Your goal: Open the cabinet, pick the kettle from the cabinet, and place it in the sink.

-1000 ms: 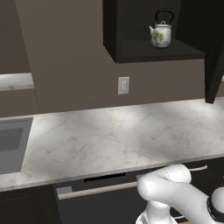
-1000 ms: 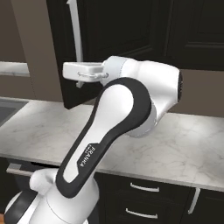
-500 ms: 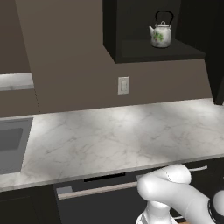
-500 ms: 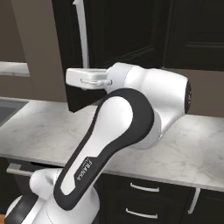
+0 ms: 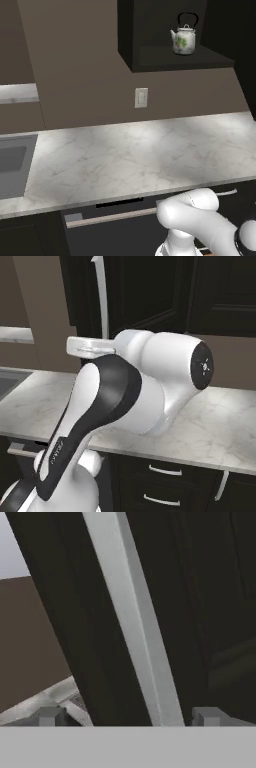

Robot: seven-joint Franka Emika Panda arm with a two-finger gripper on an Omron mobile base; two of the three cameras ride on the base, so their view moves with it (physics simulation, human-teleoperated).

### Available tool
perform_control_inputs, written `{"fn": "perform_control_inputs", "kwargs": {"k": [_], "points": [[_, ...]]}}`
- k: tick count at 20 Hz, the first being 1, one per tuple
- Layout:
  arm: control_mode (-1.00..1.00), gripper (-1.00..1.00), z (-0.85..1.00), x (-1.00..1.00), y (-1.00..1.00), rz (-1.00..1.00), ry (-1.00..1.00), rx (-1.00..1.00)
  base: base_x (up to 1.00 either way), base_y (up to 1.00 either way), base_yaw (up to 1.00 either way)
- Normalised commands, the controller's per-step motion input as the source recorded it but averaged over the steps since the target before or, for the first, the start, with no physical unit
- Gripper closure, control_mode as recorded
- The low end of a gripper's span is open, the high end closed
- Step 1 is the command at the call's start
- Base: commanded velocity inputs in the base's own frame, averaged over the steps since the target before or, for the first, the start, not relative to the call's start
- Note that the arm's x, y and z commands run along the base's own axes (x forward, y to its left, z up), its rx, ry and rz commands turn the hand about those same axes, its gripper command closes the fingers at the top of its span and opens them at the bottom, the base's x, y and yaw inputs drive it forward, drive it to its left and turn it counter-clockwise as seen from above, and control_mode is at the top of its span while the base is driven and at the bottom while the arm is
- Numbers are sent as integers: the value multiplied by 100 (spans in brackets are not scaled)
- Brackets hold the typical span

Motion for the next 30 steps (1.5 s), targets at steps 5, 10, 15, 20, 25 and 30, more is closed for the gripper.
{"fn": "perform_control_inputs", "kwargs": {"k": [5, 10, 15, 20, 25, 30], "points": [[-100, -100, -32, -32, 0, -28, 3, -8, 0, 0, 0], [-100, -100, -22, -37, 0, -31, 5, -5, 0, 0, 0], [-100, -100, -2, -41, 13, -31, 8, 0, 0, 0, 0], [-100, -100, 0, -40, 29, -23, 2, 0, 0, 0, 0], [-100, -100, 0, -37, 41, -21, 0, 2, 0, 0, 0], [-100, -100, 0, -30, 52, -19, -2, 0, 0, 0, 0]]}}
